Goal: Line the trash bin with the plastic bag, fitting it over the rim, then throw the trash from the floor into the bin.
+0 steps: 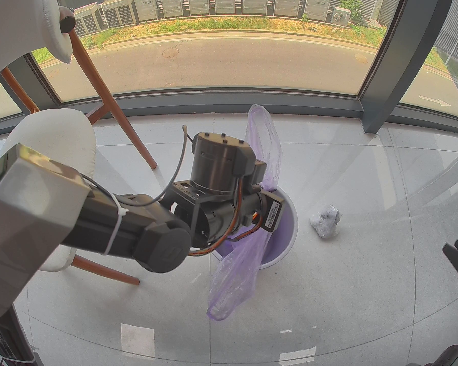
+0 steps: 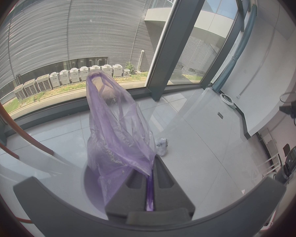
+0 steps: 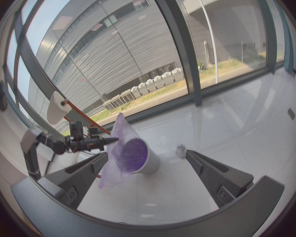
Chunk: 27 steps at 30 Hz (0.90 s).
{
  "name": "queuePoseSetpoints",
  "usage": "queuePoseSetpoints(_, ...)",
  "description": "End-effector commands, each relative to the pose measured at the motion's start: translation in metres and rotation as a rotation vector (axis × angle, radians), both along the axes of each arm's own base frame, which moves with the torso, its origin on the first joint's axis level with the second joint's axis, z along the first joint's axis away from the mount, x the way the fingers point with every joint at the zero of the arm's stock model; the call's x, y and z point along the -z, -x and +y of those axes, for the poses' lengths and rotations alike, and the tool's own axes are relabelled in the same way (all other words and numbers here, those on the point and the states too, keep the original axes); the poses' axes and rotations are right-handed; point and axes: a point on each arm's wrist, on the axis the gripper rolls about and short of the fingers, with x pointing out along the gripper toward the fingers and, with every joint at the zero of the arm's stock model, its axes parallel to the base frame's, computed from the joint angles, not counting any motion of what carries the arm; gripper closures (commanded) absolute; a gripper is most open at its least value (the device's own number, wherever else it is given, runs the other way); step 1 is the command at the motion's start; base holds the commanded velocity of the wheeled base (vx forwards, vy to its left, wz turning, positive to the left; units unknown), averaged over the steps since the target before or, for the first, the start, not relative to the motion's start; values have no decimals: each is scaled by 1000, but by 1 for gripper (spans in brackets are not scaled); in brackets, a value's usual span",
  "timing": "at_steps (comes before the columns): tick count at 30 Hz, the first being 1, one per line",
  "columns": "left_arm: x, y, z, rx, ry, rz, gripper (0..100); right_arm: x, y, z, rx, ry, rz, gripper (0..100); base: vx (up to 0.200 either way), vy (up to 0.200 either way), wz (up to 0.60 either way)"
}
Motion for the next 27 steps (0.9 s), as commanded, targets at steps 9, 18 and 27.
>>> queuePoseSetpoints(9,17,22,-7,35,-103,0,100,-39,-167,74,-200,-66,336,0,0,0,0)
queuePoseSetpoints(18,12,25,-5,48,-112,-30,100,-24,-200,111,-329,-41,344,0,0,0,0)
queuePoseSetpoints(27,12,23,-3,48,-123,-39,100,-4,-243,132,-338,-20,278,0,0,0,0)
